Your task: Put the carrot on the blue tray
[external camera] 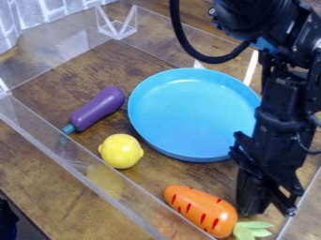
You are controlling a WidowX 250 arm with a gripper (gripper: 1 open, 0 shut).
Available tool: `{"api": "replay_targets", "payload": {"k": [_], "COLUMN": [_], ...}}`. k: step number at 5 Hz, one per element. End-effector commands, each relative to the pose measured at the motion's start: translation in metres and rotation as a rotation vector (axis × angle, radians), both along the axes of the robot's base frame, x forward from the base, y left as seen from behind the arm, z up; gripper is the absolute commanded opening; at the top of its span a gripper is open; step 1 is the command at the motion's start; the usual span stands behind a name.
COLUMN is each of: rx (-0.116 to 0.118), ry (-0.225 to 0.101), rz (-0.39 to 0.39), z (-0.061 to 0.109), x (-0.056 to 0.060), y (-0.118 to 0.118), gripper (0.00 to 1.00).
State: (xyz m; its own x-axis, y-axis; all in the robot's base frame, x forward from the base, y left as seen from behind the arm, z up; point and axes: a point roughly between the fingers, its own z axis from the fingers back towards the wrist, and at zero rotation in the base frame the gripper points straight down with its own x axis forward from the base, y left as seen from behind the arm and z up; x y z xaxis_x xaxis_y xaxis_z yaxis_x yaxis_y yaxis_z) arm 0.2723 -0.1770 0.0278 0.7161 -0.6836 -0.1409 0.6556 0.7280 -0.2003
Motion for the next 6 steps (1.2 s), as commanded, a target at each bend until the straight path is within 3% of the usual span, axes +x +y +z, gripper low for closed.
{"api": "replay_targets", "payload": {"k": [1,3,5,6], "rx": [-0.032,-0.021,-0.015,-0.011], "ry": [-0.077,-0.073,-0.069,-0.069], "rz": [-0.057,-0.121,-0.155,-0.139], "z": [0.027,0.029,0.023,0.030], "x": [0.007,0.017,0.021,0.022], "y": [-0.010,0.008,0.001,-0.001], "gripper": [0.00,0.00,0.00,0.00]}}
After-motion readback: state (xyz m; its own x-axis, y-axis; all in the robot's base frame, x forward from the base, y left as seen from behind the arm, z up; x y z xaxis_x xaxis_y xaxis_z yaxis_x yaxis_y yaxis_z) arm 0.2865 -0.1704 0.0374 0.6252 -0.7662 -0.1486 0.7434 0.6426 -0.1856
